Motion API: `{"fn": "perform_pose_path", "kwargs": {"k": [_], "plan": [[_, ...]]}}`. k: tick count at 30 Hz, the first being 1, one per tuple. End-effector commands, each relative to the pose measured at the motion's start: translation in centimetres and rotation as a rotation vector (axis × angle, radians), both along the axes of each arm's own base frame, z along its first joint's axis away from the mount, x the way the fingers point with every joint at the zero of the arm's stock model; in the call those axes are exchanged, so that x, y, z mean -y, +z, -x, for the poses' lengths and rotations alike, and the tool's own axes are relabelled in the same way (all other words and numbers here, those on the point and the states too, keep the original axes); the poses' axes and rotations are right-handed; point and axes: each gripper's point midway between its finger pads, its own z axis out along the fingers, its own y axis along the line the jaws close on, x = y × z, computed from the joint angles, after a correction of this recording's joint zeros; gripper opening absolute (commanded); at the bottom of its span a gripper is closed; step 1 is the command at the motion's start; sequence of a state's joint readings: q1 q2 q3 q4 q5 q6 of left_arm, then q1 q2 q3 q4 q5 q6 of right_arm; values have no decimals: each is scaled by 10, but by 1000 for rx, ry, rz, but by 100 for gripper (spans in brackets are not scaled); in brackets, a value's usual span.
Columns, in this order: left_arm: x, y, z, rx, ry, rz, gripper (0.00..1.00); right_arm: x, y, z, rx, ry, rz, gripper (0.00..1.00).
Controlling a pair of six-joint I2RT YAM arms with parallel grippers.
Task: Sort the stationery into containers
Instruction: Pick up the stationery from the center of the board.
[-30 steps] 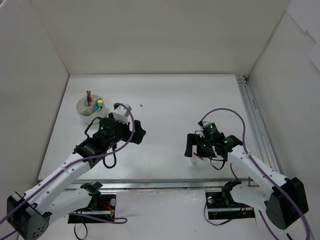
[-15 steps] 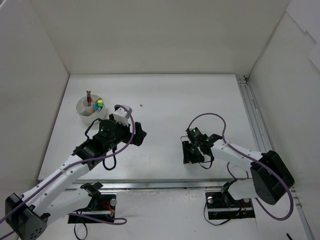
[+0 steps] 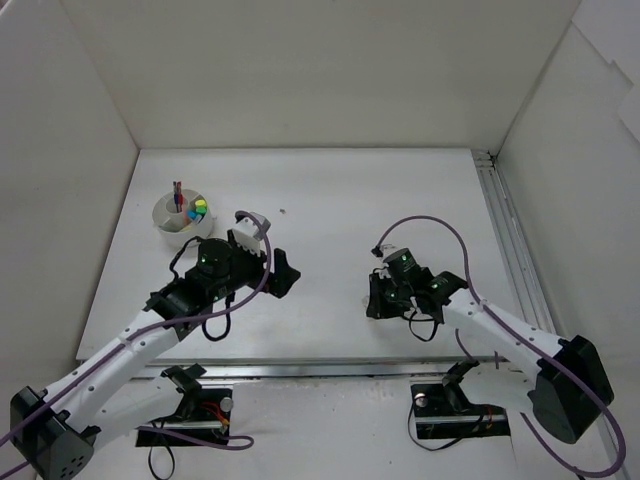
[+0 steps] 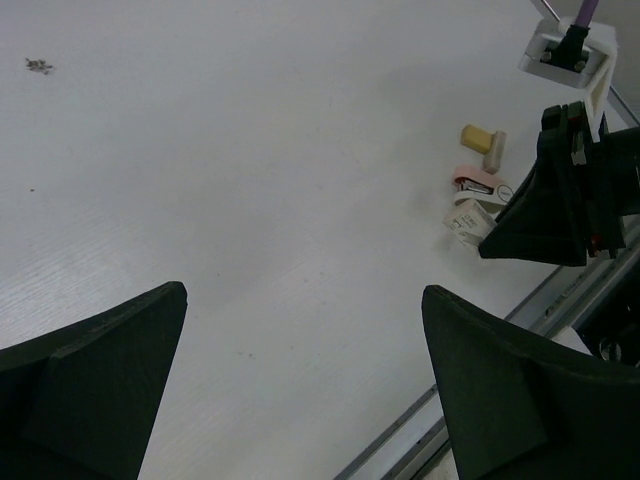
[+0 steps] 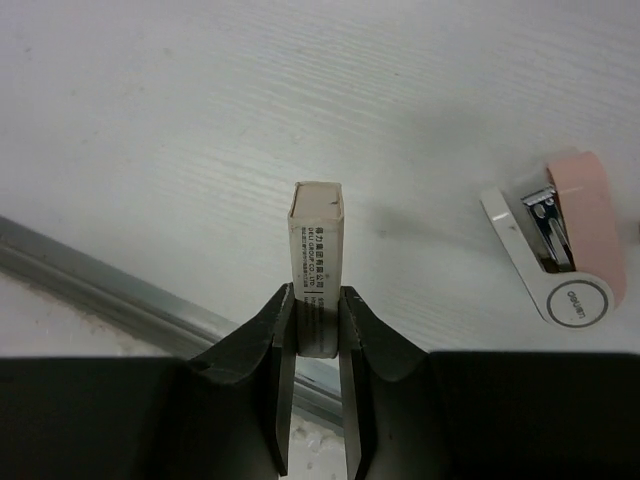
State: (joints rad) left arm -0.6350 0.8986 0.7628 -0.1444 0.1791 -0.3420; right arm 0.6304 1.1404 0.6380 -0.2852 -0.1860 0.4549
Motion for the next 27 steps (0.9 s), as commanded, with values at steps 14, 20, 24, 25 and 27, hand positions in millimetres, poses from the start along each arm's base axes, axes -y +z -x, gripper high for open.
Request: {"fn": "perform_pose_path", "kwargs": {"k": [14,20,24,25,27], "plan": [[85,69,89,275,-807,362,100,-119,182,30,393,710,-747,14],[93,68,94,302,-884,382,99,-121,196,35,401,753,-800,15],[96,66,95,284,-913,382,78,-120,199,38,411,760,-802,15],[96,65,95,278,-916,381,72,-120,199,38,413,757,-801,15],[96,65,96,274,-923,383,52,-121,200,38,418,755,-809,15]]}}
